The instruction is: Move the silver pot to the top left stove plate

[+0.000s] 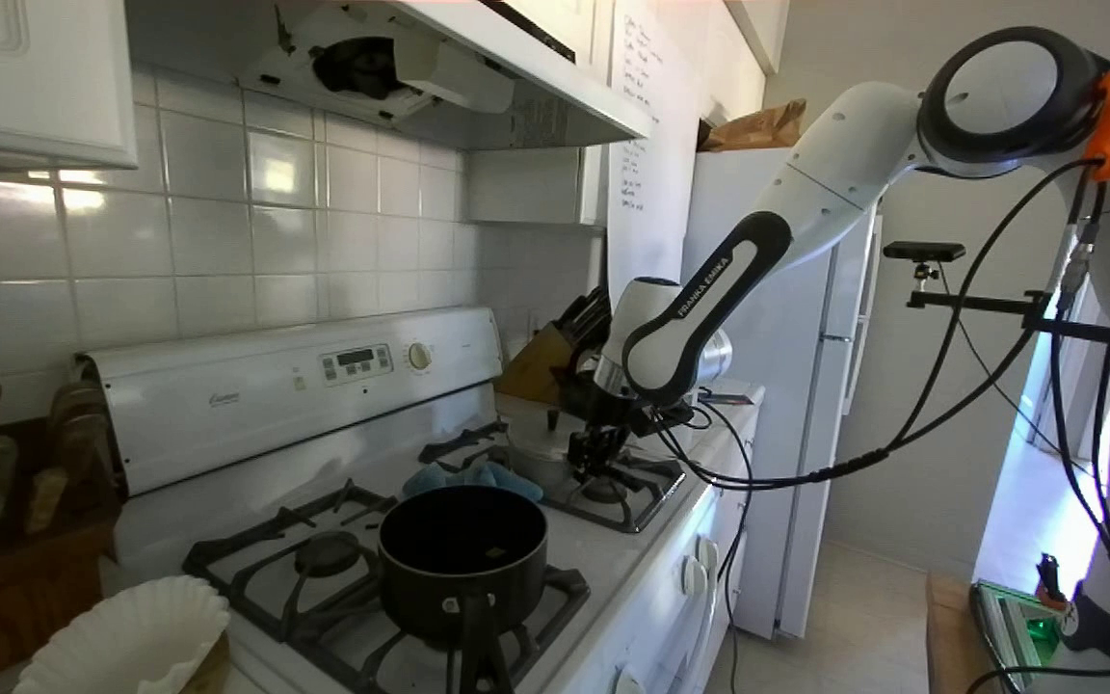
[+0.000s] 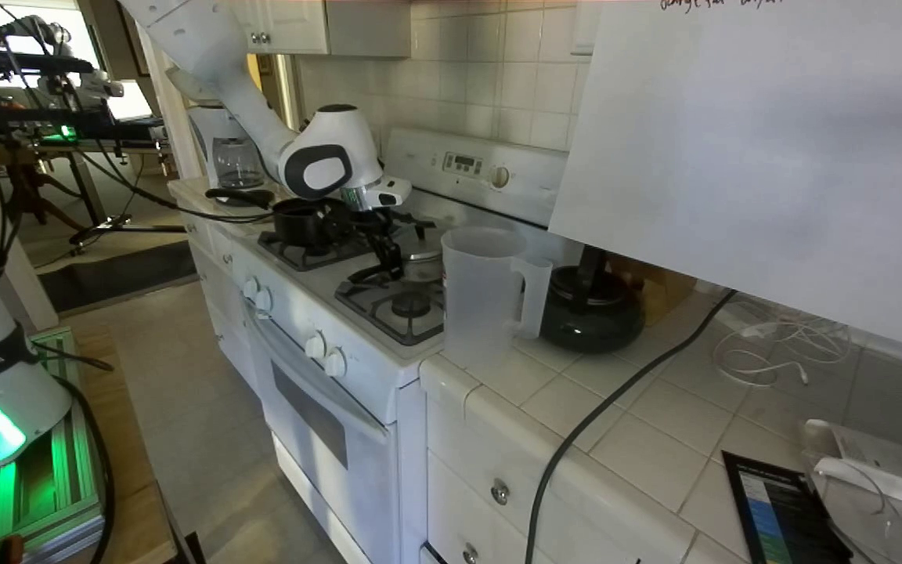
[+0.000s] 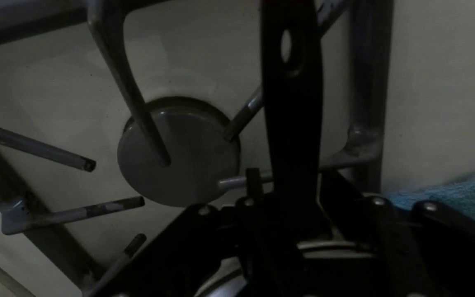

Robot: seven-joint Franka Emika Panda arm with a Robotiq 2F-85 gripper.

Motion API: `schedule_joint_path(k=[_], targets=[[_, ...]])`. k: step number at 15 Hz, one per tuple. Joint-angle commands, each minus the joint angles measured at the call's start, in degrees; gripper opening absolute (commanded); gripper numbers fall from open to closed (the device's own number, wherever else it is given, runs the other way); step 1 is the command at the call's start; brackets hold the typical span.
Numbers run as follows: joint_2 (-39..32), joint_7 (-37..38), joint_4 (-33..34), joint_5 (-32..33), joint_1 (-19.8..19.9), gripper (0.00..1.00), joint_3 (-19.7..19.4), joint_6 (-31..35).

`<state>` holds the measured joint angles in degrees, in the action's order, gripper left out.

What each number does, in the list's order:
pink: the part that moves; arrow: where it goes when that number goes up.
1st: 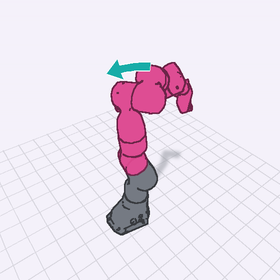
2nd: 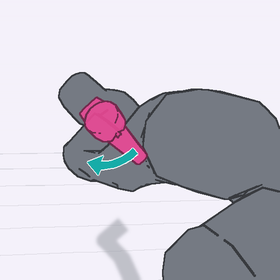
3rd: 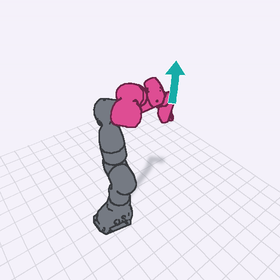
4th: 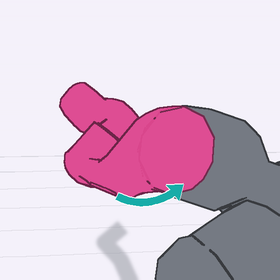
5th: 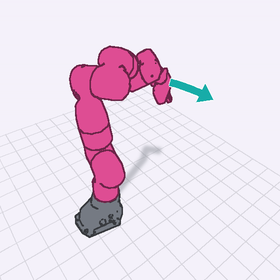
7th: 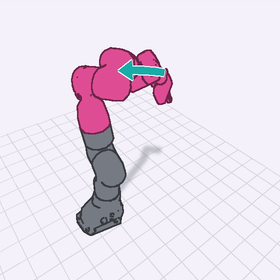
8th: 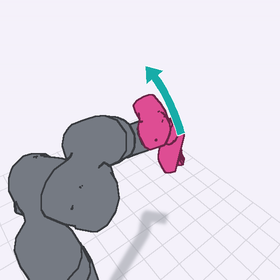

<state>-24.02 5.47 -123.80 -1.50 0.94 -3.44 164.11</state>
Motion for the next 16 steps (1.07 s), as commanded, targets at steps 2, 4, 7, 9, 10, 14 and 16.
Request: schedule_joint_path(k=[2,4,7,9,10,14,16], targets=[[-0.6,0.3,0.6,0.1,-0.5,0.11,-0.2,2.7],[-0.8,0.2,0.4,0.2,-0.5,0.11,-0.2,3.4],[-1.0,0.1,-0.3,0.0,-0.5,0.11,-0.1,6.7],[-1.1,-0.3,-1.1,-0.6,-0.1,0.11,0.5,10.4],[-1.2,-0.2,-1.3,-0.7,-0.1,0.11,0.5,12.1],[-2.5,0.2,-1.2,-1.0,-0.4,0.11,0.0,19.8],[-3.5,0.4,-0.9,-1.3,-0.6,0.11,-0.3,22.8]])
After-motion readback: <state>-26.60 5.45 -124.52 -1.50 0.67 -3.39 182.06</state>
